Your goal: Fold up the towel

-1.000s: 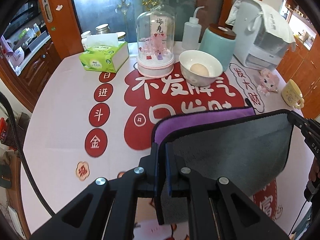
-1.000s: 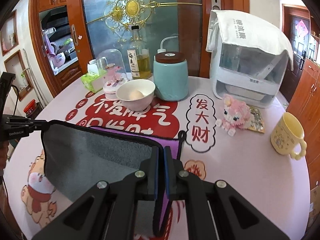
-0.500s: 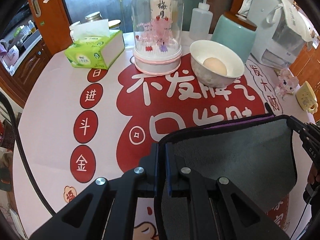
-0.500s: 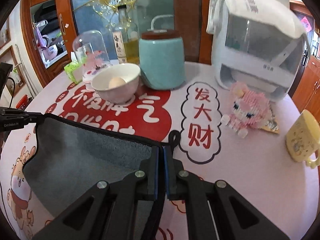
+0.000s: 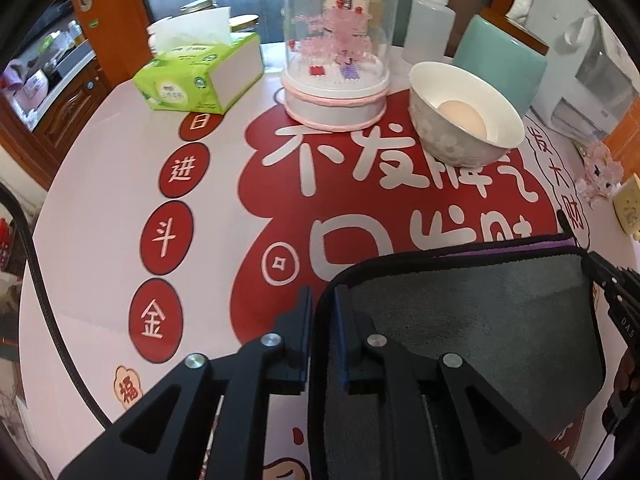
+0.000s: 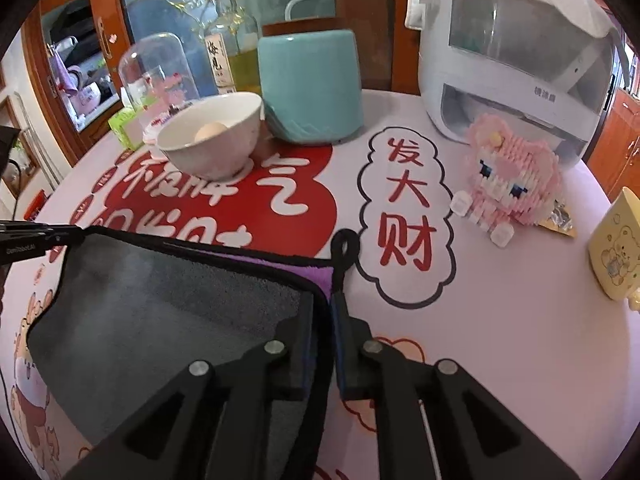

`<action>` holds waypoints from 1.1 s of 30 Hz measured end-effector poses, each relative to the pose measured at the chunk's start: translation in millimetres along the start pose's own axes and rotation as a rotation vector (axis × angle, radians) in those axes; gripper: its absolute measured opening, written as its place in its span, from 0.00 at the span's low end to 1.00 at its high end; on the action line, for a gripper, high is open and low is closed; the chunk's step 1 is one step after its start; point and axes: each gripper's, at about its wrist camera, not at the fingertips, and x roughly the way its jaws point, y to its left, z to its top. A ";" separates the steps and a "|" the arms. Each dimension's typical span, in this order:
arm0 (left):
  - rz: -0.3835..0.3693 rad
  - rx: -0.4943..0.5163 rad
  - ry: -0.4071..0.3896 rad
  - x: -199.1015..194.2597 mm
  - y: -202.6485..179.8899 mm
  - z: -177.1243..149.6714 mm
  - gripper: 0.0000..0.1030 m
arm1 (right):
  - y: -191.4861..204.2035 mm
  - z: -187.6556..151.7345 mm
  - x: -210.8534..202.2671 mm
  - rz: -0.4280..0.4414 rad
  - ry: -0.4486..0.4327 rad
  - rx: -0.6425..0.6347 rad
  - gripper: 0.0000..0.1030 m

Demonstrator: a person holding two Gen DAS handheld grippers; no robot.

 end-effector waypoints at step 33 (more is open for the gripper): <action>-0.056 -0.051 -0.107 -207.2 5.1 -188.3 0.67 | 85.1 -119.8 -171.9 0.028 0.022 0.113 0.72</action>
